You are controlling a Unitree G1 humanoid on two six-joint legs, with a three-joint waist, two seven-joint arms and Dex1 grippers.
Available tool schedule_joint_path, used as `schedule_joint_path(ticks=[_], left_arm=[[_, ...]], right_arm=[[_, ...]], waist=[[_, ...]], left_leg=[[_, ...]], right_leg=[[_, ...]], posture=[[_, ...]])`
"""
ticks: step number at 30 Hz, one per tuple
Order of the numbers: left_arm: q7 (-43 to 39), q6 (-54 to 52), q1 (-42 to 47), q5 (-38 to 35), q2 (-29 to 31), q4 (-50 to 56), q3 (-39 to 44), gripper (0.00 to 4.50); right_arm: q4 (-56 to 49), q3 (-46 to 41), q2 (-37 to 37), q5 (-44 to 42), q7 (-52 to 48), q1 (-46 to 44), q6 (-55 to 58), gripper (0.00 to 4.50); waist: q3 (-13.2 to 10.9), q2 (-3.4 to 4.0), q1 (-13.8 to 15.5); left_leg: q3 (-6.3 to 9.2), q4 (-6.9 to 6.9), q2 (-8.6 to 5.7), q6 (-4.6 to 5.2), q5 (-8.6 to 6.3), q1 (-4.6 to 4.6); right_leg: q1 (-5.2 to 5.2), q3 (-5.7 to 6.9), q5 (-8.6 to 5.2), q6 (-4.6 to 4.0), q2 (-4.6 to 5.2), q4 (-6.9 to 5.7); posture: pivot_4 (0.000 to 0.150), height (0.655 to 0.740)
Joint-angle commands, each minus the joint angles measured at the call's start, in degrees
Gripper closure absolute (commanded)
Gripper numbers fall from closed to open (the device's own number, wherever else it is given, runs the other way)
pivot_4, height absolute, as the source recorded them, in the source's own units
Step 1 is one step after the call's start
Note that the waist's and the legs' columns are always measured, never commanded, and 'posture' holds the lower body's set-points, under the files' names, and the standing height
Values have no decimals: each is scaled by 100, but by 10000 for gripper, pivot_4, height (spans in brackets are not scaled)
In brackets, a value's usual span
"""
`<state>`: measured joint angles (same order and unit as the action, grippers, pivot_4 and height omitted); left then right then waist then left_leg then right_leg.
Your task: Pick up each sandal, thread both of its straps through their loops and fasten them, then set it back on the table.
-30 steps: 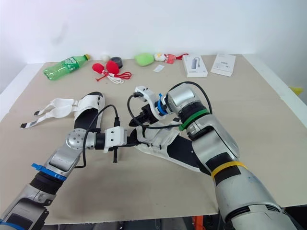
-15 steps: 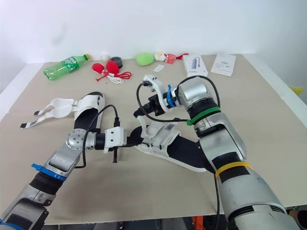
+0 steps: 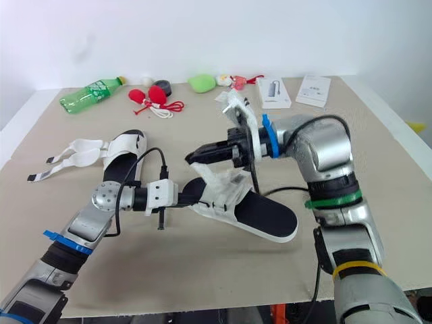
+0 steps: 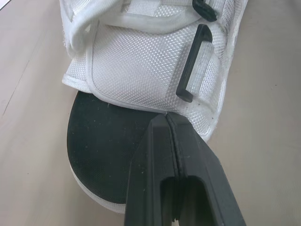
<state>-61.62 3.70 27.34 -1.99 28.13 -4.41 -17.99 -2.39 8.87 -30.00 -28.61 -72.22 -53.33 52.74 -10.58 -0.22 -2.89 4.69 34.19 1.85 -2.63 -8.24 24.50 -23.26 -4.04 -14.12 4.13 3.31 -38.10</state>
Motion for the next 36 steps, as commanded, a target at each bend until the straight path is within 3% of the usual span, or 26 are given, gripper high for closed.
schedule_joint_path(ticks=[1, 5, 12, 18, 28, 33, 36], left_arm=[[-137, -67, -56, 165, 13, -232, -264, 45000], [-152, -39, -14, 162, -8, -278, -281, 45000], [-136, -23, -16, 158, 17, -297, -284, 45000], [-145, -13, -12, 144, 19, -328, -280, 45000], [-136, -1, 3, 143, 4, -352, -301, 45000], [-149, 21, 13, 151, 18, -384, -303, 45000], [-154, 26, 26, 151, 14, -396, -306, 45000]], right_arm=[[-867, -34, 380, 98, 645, 295, -696, 44274], [-1344, 466, 339, 686, 453, 757, -2197, 44274], [-1554, 632, 67, 716, -362, 1207, -3858, 44274], [-1196, 512, -64, 662, -555, 1173, -4125, 44274], [-1602, 913, -534, 624, -1065, 1517, -3952, 44274], [-1677, 935, -606, 528, -1085, 1501, -3821, 29859], [-1725, 839, -753, 382, -1192, 1471, -3660, 17369]], waist=[[1, -2, -1], [-1, -13, 9], [11, -36, 14], [10, -39, 14], [8, -44, 17], [5, -50, 17], [4, -51, 18]], left_leg=[[0, 1, 0, 0, 0, -1], [0, 8, -1, -13, 8, 3], [-1, 11, 0, -22, 2, 2], [-1, 11, 0, -23, 3, -6], [-1, 10, 0, -24, 3, -5], [-2, 11, 0, -25, 3, -5], [-2, 11, 0, -25, 3, -5]], right_leg=[[0, 0, 1, 0, 0, 0], [1, -1, 7, 5, 0, 1], [6, -2, 4, 5, 0, 5], [12, -3, -6, -20, 0, 5], [12, -3, -11, -23, 1, 5], [12, -3, -10, -23, 1, 5], [12, -3, -10, -24, 1, 6]], posture=[[1500, 7400], [1500, 7400], [1500, 7400], [1500, 7400], [1500, 7400], [1500, 7400], [1500, 7400]])
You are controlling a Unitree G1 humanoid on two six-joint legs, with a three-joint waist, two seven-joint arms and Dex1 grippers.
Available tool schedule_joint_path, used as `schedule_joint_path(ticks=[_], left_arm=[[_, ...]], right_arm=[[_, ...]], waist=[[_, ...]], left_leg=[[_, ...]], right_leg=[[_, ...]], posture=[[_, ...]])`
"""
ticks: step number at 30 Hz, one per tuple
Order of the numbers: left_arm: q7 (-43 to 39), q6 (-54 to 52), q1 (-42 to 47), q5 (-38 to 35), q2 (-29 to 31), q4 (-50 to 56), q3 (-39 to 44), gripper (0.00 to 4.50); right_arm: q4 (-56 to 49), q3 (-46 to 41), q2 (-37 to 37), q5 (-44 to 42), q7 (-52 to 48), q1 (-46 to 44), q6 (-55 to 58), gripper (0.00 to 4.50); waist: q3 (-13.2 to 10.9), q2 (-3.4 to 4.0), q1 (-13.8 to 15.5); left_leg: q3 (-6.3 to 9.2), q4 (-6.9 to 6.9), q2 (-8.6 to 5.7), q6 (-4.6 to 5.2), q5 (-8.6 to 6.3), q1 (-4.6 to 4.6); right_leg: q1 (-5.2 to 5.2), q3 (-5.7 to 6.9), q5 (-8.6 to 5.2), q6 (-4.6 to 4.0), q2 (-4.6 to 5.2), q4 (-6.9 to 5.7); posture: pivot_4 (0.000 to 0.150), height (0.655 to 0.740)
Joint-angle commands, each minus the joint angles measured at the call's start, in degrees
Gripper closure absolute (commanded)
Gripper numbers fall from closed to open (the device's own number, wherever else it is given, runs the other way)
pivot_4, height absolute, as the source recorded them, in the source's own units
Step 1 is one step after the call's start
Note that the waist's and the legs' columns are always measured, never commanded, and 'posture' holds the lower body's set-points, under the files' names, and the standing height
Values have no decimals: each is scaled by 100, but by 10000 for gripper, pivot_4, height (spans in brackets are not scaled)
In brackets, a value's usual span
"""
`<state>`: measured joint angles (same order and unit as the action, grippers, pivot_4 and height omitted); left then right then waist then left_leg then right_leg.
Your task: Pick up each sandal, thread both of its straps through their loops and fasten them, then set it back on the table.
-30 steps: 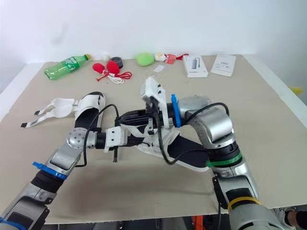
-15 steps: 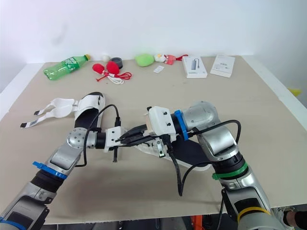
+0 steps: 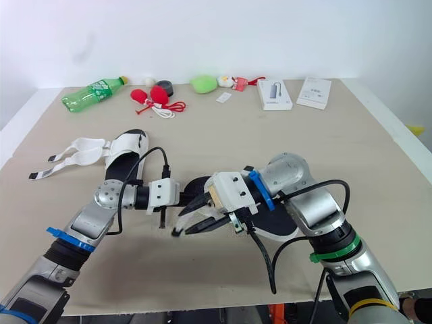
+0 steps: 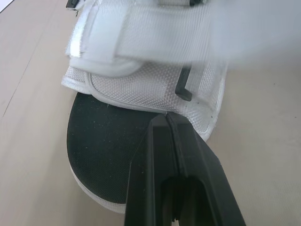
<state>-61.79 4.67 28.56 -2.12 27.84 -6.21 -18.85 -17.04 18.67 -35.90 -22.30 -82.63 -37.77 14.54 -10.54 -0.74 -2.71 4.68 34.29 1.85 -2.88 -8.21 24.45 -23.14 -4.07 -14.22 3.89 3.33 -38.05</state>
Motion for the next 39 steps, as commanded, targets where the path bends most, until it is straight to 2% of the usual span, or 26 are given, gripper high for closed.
schedule_joint_path(ticks=[1, 3, 4, 7, 12, 18, 29, 35, 37, 39], left_arm=[[-139, -67, -91, 164, 42, -221, -220, 45000], [-141, -62, -79, 161, 44, -232, -221, 45000], [-140, -58, -71, 159, 47, -239, -219, 45000], [-131, -53, -44, 147, 56, -260, -197, 45000], [-182, -98, -13, 66, 60, -241, -155, 45000], [-350, -192, -25, -14, 137, -99, -159, 45000], [-530, -481, -118, -84, 361, 238, -129, 45000], [-258, -269, -93, 119, 362, 18, -65, 45000], [-173, -182, -79, 158, 361, -72, -43, 45000], [-70, -45, -31, 221, 375, -254, -2, 45000]], right_arm=[[-270, -189, -225, -305, -204, -87, 204, 15004], [-294, -268, -427, -452, -277, -112, 481, 7062], [-318, -305, -597, -573, -308, -124, 782, 5671], [-456, -298, -1215, -901, -306, 17, 1972, 5671], [-643, -138, -1533, -1100, 48, 419, 2960, 5671], [-102, 304, -1217, -192, 756, 595, 2623, 5671], [968, 403, -689, 441, 783, 91, 1973, 5671], [952, 352, -623, 363, 648, 51, 2223, 5671], [860, 303, -668, 175, 561, 67, 2585, 5671], [627, 196, -723, -305, 463, 46, 3424, 5671]], waist=[[-1, -1, 0], [-4, -8, 2], [-4, -8, 3], [-5, -11, 15], [-4, -16, 17], [-2, -30, 10], [-4, -45, 1], [-5, -45, 2], [-4, -45, 2], [-5, -45, 4]], left_leg=[[0, 0, 0, 0, 0, 0], [0, 0, 0, 0, 0, 1], [0, 0, 0, 0, 0, 1], [0, 0, -1, -1, 0, 2], [-1, 0, 0, -3, -2, 1], [-7, 4, 0, -5, -3, 3], [-8, 5, 1, -7, -4, 4], [-7, 5, 1, -7, -4, 5], [-8, 6, 1, -8, -4, 4], [-7, 9, 1, -8, -3, 5]], right_leg=[[0, 0, 0, 0, 0, 0], [0, 0, 0, 0, 1, 1], [0, 0, 0, 0, 1, 1], [0, 0, -1, -1, 3, 1], [-1, 1, -4, -5, 4, 2], [-6, -1, -3, -4, 7, 2], [-6, -1, -1, -2, 6, 2], [-7, -1, 0, -1, 5, 2], [-7, -1, 1, -1, 5, 2], [-6, -1, 3, -1, 6, 2]], posture=[[1500, 7400], [1500, 7400], [1500, 7400], [1500, 7400], [1500, 7400], [1500, 7400], [1500, 7400], [1500, 7400], [1500, 7400], [1500, 7400]])
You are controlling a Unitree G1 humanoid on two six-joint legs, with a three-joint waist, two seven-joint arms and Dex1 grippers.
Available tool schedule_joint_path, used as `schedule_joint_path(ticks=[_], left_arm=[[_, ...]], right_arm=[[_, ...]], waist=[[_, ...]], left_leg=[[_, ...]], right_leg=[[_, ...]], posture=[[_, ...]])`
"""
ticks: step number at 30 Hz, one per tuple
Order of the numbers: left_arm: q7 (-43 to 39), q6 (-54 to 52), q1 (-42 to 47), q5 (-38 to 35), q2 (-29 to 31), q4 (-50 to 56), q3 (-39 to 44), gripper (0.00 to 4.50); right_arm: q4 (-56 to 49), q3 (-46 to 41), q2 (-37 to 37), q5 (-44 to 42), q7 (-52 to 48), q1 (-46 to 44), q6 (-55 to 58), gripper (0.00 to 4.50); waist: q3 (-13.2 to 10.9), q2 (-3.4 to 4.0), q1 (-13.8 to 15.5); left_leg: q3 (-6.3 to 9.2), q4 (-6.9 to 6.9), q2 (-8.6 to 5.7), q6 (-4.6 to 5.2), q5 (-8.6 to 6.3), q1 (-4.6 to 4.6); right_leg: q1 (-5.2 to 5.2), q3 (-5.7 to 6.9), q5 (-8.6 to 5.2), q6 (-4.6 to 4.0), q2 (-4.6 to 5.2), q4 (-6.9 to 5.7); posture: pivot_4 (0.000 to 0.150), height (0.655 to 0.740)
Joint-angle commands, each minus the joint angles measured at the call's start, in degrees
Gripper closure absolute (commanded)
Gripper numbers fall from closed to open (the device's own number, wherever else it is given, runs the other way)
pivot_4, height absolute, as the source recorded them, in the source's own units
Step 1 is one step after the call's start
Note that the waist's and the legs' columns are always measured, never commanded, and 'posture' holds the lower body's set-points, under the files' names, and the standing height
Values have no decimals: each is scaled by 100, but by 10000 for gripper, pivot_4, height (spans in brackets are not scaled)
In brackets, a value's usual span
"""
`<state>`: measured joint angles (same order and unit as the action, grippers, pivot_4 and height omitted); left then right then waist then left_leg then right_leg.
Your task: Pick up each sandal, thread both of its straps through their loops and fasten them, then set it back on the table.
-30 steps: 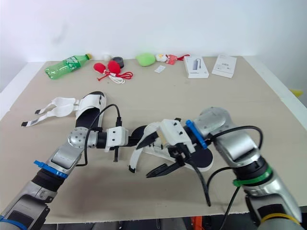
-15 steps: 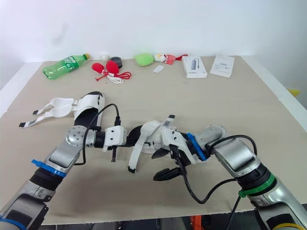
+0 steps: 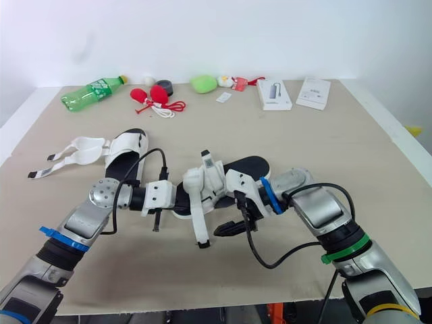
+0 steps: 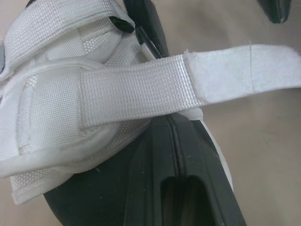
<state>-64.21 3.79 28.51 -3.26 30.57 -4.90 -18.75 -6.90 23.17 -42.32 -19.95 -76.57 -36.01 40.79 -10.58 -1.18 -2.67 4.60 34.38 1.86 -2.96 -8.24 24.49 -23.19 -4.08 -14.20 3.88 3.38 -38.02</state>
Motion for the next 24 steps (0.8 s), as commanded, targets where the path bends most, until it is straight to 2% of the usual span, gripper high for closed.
schedule_joint_path(ticks=[1, 7, 12, 17, 18, 20, 22, 23, 24], left_arm=[[222, 116, 9, 361, 105, -485, 10, 45000], [311, 297, 171, 359, 59, -763, 19, 45000], [341, 283, 174, 318, -10, -756, -18, 45000], [345, 266, 101, 309, -17, -692, -25, 45000], [344, 264, 88, 307, -13, -682, -25, 45000], [341, 252, 73, 301, -10, -665, -25, 45000], [343, 237, 60, 298, -13, -646, -30, 45000], [347, 229, 50, 298, -17, -634, -35, 45000], [350, 222, 39, 298, -22, -622, -42, 45000]], right_arm=[[-487, -296, -66, -737, -105, -162, 1200, 5671], [-725, -386, 391, -1310, 536, -406, 2647, 5671], [-477, -264, 821, -1138, 1242, -596, 2977, 5671], [-456, -427, 1107, -1354, 1669, -648, 3422, 5671], [-463, -441, 1123, -1417, 1702, -655, 3526, 9470], [-476, -443, 1138, -1475, 1784, -651, 3621, 13359], [-458, -475, 1167, -1515, 1891, -633, 3712, 20433], [-446, -502, 1185, -1538, 1941, -615, 3765, 26677], [-443, -530, 1199, -1570, 1981, -595, 3823, 28189]], waist=[[0, 0, 2], [1, -2, -4], [1, -2, -1], [2, -3, -2], [2, -3, -2], [2, -3, -2], [2, -3, -2], [2, -3, -2], [2, -3, -2]], left_leg=[[0, 0, 0, 0, 0, 0], [1, 2, 1, 0, 0, -4], [1, 2, 1, -1, 1, -3], [1, 2, 1, 0, 1, 4], [1, 2, 1, 0, 1, 7], [1, 2, 1, 0, 1, 7], [1, 2, 1, 0, 1, 7], [2, 2, 1, 0, 1, 6], [2, 2, 1, 0, 1, 6]], right_leg=[[0, 0, 1, 0, 0, 0], [-2, 0, 9, -4, 0, 0], [-5, 0, 12, -5, 0, 0], [-8, 0, 14, -3, 0, 0], [-8, 0, 13, -3, 0, 0], [-8, 0, 13, -3, -1, 0], [-8, 0, 13, -3, -1, 0], [-8, 0, 13, -3, -1, 0], [-9, 0, 13, -3, -1, 0]], posture=[[1500, 7400], [1500, 7400], [1500, 7400], [1500, 7400], [1500, 7400], [1500, 7400], [1500, 7400], [1500, 7400], [1500, 7400]])
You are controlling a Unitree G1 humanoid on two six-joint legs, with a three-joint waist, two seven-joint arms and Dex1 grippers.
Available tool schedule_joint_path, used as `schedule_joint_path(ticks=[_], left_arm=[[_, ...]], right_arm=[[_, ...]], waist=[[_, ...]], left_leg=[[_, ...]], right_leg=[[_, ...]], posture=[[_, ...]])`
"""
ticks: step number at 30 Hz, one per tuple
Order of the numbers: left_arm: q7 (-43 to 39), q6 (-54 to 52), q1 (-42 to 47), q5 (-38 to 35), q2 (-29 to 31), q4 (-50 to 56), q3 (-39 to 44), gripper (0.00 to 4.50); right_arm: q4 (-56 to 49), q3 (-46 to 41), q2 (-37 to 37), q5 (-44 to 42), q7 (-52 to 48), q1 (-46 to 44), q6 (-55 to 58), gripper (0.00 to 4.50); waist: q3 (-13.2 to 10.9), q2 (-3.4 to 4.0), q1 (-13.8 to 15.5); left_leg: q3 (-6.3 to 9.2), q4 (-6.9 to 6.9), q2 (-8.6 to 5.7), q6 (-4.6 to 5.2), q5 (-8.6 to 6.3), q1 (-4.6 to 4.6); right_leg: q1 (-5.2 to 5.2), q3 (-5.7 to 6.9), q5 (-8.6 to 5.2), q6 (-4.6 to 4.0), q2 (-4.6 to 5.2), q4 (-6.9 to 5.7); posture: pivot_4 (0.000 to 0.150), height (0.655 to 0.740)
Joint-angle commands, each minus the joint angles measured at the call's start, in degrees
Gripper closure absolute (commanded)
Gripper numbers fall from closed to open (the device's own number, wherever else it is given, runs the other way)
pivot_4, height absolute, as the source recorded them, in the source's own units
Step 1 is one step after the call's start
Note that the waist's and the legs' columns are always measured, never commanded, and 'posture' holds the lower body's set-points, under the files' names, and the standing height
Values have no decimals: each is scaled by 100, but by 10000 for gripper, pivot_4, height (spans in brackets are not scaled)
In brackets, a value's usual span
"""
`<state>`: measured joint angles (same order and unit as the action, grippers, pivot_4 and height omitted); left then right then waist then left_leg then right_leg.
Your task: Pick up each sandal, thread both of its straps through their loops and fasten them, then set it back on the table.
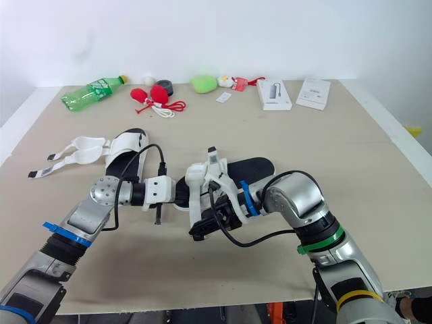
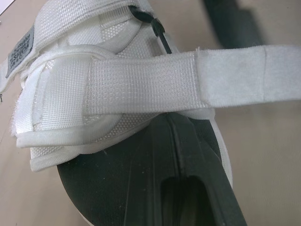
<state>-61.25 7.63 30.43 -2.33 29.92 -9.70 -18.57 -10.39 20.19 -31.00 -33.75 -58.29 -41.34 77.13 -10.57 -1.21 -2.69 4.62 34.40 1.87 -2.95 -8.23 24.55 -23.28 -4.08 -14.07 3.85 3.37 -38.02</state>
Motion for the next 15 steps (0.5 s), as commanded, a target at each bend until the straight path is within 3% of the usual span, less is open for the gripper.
schedule_joint_path(ticks=[1, 5, 15], left_arm=[[58, -167, -162, 205, 41, -131, -66, 45000], [71, -180, -194, 207, 33, -97, -97, 45000], [68, -180, -213, 219, 20, -101, -127, 45000]], right_arm=[[-97, -254, 74, -221, 186, -48, 236, 32968], [-119, -364, 70, -384, 276, -27, 391, 44017], [481, -995, 6, -914, -18, -1307, 610, 44620]], waist=[[0, 0, 0], [0, 0, 0], [0, 0, -1]], left_leg=[[0, 0, 0, 0, 0, 0], [0, 0, 0, 0, 0, 0], [1, -1, 0, 0, 0, 2]], right_leg=[[0, 0, 0, 0, 0, 0], [0, 0, 0, 0, 0, 0], [-3, 0, 0, 0, 0, 0]], posture=[[1500, 7400], [1500, 7400], [1500, 7400]])
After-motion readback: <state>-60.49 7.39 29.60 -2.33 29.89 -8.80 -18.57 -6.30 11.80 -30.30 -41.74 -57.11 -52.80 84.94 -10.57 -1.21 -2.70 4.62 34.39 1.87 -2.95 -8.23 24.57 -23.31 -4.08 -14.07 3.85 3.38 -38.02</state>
